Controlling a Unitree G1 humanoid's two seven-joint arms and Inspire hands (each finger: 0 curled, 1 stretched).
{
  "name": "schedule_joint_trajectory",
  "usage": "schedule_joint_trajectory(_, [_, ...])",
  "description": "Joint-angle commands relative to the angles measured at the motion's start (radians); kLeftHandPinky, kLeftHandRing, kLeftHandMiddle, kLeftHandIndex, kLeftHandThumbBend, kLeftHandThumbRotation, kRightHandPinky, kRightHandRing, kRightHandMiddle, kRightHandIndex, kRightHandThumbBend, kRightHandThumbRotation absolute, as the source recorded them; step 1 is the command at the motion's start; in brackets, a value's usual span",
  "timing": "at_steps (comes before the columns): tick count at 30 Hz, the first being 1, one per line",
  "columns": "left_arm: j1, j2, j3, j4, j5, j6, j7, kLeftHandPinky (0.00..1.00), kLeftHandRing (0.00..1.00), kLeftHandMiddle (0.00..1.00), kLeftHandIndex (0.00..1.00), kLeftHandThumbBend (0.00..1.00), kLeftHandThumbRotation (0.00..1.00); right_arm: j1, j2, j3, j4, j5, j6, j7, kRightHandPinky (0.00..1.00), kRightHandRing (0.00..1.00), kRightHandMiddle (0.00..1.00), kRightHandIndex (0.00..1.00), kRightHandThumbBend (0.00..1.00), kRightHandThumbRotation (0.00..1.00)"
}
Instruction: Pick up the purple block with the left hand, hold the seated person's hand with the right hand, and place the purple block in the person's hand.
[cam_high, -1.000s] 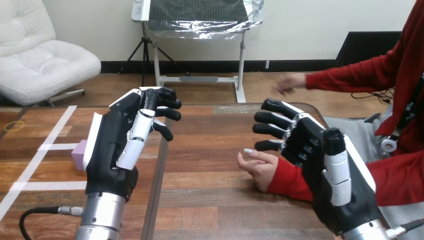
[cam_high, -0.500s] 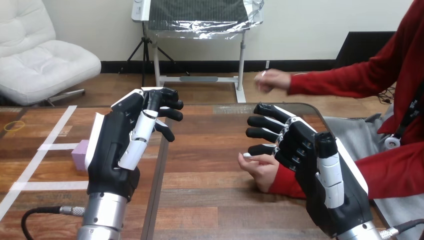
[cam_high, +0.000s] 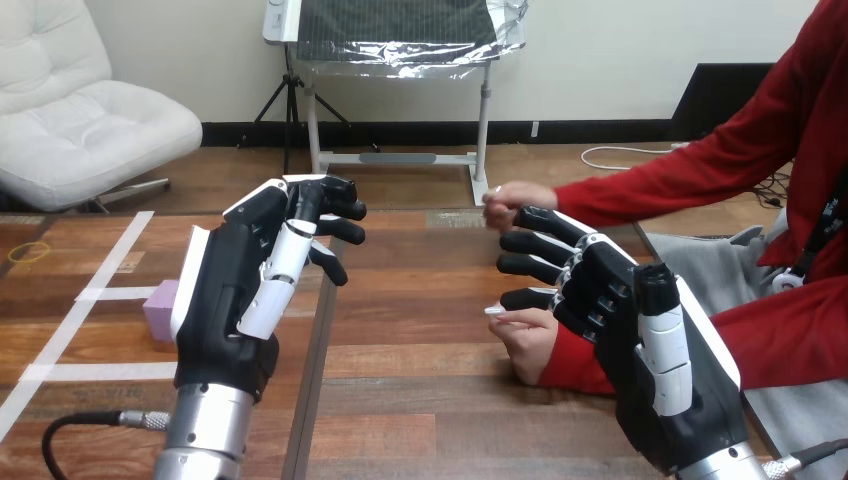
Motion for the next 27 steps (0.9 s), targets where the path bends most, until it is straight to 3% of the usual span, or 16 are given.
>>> schedule_joint_trajectory(1, [-0.114, 0.04, 0.029, 0.059, 0.008, -0.039, -0.008, 0.3, 0.54, 0.58, 0.57, 0.37, 0.7, -0.056, 0.005, -0.015, 0.003, 0.005, -0.019, -0.005, 0.67, 0.79, 0.8, 0.82, 0.85, 1.0])
schedule_joint_trajectory(6, [-0.162, 0.062, 0.044, 0.113, 0.01, -0.06, -0.008, 0.31, 0.55, 0.59, 0.58, 0.43, 0.7, -0.059, 0.005, -0.017, 0.005, 0.006, -0.016, -0.004, 0.67, 0.79, 0.8, 0.82, 0.85, 1.0])
schedule_joint_trajectory(18, [-0.302, 0.119, 0.075, 0.258, 0.028, -0.084, 0.003, 0.34, 0.57, 0.62, 0.61, 0.47, 0.7, -0.068, 0.006, -0.019, 0.017, 0.009, -0.022, 0.0, 0.66, 0.78, 0.79, 0.82, 0.85, 1.0])
schedule_joint_trajectory(27, [-0.422, 0.172, 0.091, 0.39, 0.04, -0.069, -0.008, 0.39, 0.61, 0.66, 0.65, 0.51, 0.7, -0.075, 0.008, -0.016, 0.029, 0.004, -0.032, 0.002, 0.66, 0.78, 0.79, 0.81, 0.85, 1.0])
